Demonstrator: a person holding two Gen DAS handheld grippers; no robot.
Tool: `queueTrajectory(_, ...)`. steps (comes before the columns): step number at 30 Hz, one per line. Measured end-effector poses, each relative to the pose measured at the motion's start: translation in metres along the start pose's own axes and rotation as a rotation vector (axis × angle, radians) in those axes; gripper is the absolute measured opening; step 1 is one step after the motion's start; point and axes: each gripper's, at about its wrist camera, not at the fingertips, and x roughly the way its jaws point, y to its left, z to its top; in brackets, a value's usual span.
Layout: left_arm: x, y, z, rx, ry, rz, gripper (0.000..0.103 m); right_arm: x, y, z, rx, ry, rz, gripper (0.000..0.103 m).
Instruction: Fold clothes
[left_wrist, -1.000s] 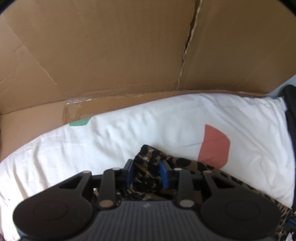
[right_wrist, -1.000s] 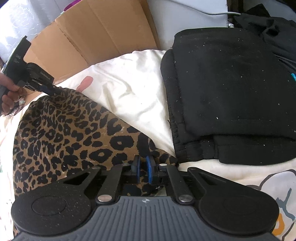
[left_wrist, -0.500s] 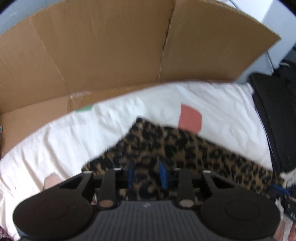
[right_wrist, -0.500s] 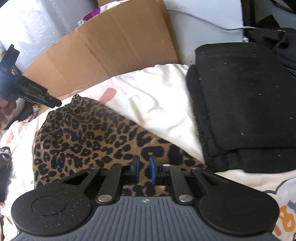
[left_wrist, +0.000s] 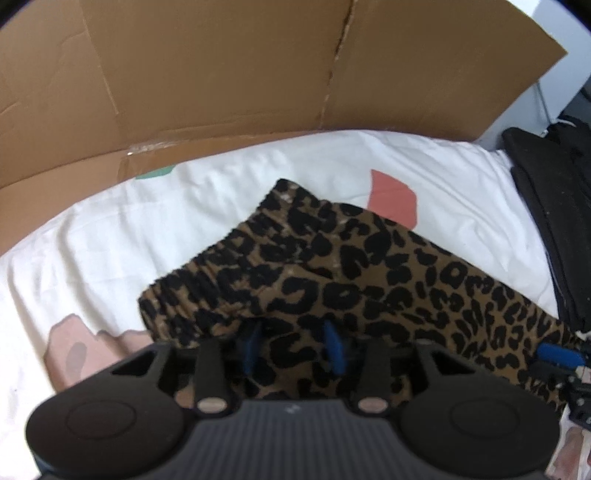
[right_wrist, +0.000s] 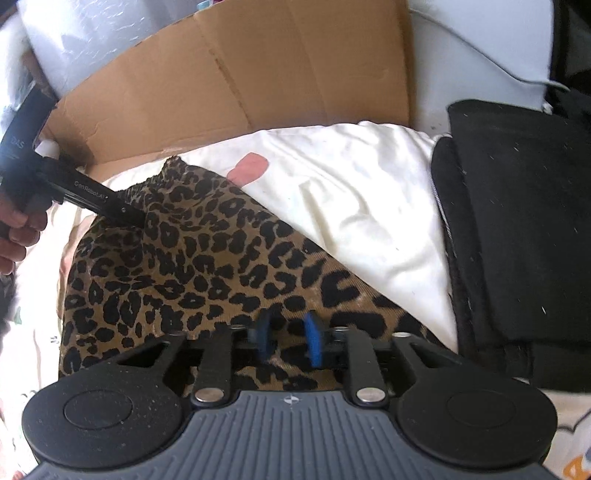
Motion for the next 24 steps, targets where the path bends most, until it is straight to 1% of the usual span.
queueTrajectory(1,0.0,-0.003,-0.002,0.009,-0.01,0.005,0.049,0.004,0.0,0.0,-0.009,0.007,-0.008,0.038)
queueTrajectory(3,-0.003,-0.007,-0.006,0.038,-0.026,0.018,0.049,0.011,0.0,-0.001,-0.021,0.016,-0.028,0.038)
queueTrajectory(4,-0.006,-0.007,-0.007,0.038,-0.035,0.017,0.046,0.014,0.0,-0.001,-0.025,0.017,-0.041,0.038)
queueTrajectory(5,-0.011,-0.004,-0.008,0.03,-0.044,0.012,0.037,0.015,-0.001,-0.001,-0.028,0.014,-0.056,0.037)
queueTrajectory(7,-0.023,0.002,-0.01,0.014,-0.057,-0.004,0.028,0.013,-0.001,0.0,-0.023,0.012,-0.068,0.037)
queueTrajectory(10,-0.043,0.008,-0.019,0.011,-0.079,-0.02,0.028,0.008,0.001,0.001,-0.016,0.01,-0.071,0.037)
queueTrajectory(12,-0.054,0.01,-0.026,0.02,-0.088,-0.025,0.028,0.004,0.002,0.001,-0.017,0.003,-0.051,0.037)
queueTrajectory(15,-0.055,0.011,-0.038,0.032,-0.076,-0.033,0.028,0.0,0.008,0.002,-0.017,-0.003,-0.025,0.037)
queueTrajectory(17,-0.05,0.011,-0.045,0.042,-0.065,-0.028,0.028,-0.002,0.013,0.001,-0.028,-0.006,-0.01,0.038)
queueTrajectory(24,-0.015,0.01,-0.057,0.0,-0.026,0.014,0.03,-0.001,0.034,-0.002,-0.065,0.014,0.039,0.038)
